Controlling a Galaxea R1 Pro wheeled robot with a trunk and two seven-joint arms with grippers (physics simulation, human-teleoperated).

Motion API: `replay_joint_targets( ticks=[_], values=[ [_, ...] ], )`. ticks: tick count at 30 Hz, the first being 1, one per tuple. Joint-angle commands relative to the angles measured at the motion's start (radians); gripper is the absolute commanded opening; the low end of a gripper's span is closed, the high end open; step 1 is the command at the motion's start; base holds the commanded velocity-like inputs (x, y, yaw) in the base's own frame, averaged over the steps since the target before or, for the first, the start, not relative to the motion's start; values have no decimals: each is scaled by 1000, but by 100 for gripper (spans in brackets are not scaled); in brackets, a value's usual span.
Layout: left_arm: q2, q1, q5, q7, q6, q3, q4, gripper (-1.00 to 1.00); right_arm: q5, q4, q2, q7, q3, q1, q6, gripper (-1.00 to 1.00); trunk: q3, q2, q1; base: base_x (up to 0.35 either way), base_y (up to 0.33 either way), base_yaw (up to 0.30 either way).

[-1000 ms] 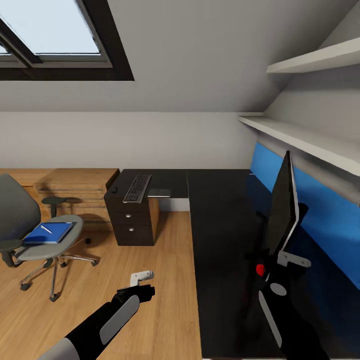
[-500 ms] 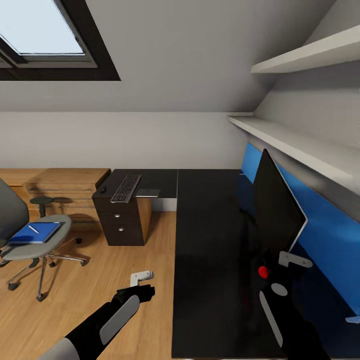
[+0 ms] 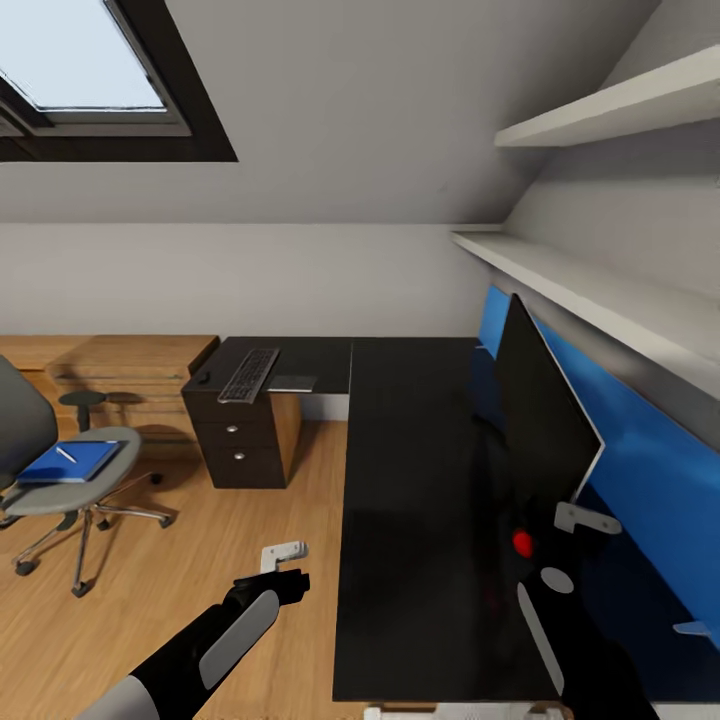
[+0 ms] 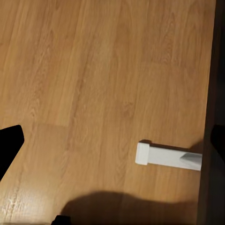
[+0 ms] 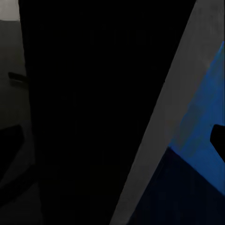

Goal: In the bedroom, organize the workspace by keeping the computer under the desk, ensuring the monitor is on the desk, placing the keyboard on the desk next to the monitor, placing the mouse on the desk next to the keyboard, moving the folder from the swivel chair onto the desk next to the mouse, stacking the notebook on top of the folder with the pen on top of the notebook, and positioning the swivel chair next to the desk.

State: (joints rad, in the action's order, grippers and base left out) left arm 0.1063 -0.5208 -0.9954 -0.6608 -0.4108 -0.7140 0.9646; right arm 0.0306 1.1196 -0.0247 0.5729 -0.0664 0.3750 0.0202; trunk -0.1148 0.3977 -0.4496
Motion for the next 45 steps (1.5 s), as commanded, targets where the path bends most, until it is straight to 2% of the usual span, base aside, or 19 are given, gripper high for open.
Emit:
replay_joint_targets(
  ticks=[1,8,28,45],
  values=[
    [1,-1,-6,-8,-1,-4,2,100,3,0,0,-2,1,1,-1,100,-2,2,0,-136,0,0],
    [1,-2,-6,-8,-2,-4,2,100,6,4,2,-35,3,1,-7,100,-2,2,0,-140,-7,0],
    [1,-1,-6,-8,0,-4,2,100,7,6,2,-37,4,1,-11,100,-2,2,0,-39,-169,0],
    [1,-1,-8,-8,0,-4,2,100,8,2,2,-37,4,1,-11,100,-2,2,0,-19,-8,0]
  ],
)
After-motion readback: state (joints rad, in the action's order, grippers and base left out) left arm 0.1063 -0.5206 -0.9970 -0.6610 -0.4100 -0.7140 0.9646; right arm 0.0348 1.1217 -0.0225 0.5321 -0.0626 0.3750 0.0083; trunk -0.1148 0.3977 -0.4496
